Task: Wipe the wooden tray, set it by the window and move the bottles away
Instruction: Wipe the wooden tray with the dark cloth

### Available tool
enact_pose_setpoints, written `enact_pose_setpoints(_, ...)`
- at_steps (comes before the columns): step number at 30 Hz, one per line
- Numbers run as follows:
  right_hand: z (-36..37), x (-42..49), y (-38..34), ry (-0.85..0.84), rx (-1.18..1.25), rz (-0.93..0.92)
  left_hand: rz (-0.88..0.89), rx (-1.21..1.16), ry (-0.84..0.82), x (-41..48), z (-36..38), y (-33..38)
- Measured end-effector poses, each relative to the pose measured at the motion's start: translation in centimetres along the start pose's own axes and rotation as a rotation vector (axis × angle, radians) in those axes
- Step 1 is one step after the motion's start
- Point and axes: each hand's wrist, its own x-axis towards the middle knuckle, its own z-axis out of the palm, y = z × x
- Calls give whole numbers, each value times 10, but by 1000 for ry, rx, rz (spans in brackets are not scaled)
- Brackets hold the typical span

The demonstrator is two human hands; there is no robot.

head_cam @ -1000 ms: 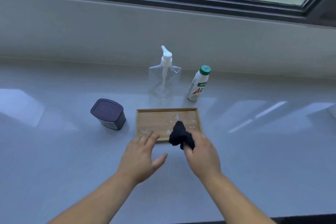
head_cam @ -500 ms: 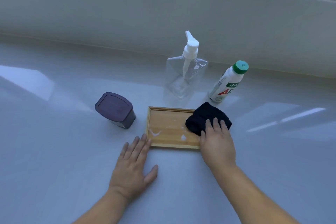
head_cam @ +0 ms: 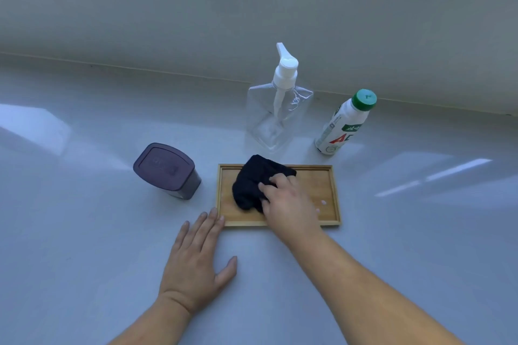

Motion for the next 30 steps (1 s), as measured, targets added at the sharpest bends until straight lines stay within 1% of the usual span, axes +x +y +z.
enact_pose_setpoints(3, -15, -15, 53, 32, -55, 177, -4, 1, 12, 1, 0, 1)
enact_pose_setpoints(6, -25, -22, 83, 21, -131, 255, -8, -1, 2, 0, 0, 1)
enact_pose_setpoints(9, -23, -22, 76, 4, -138, 274, -3, 2, -18, -1, -1, 2)
enact_pose_setpoints(13, -24, -26, 70, -7, -77, 315, 14, -30, -25, -2, -3, 0)
enact_pose_setpoints(17, -33, -45, 71, -81, -44, 345, 3, -10, -22, -2, -1, 0)
enact_pose_setpoints(20, -35, -56, 46, -149, 75, 328, 6, -8, -14, -1, 0, -1)
enact_pose_setpoints(24, -20, -35, -12, -199, 207, 181, 2, -4, -31, 0, 0, -1)
enact_pose_setpoints(27, -3, -4, -57, -173, 237, 116, -12, 4, -44, 1, -2, 0)
enact_pose_setpoints(30, 7, 13, -76, -183, 215, 129, -29, 25, -66, 2, -3, 0)
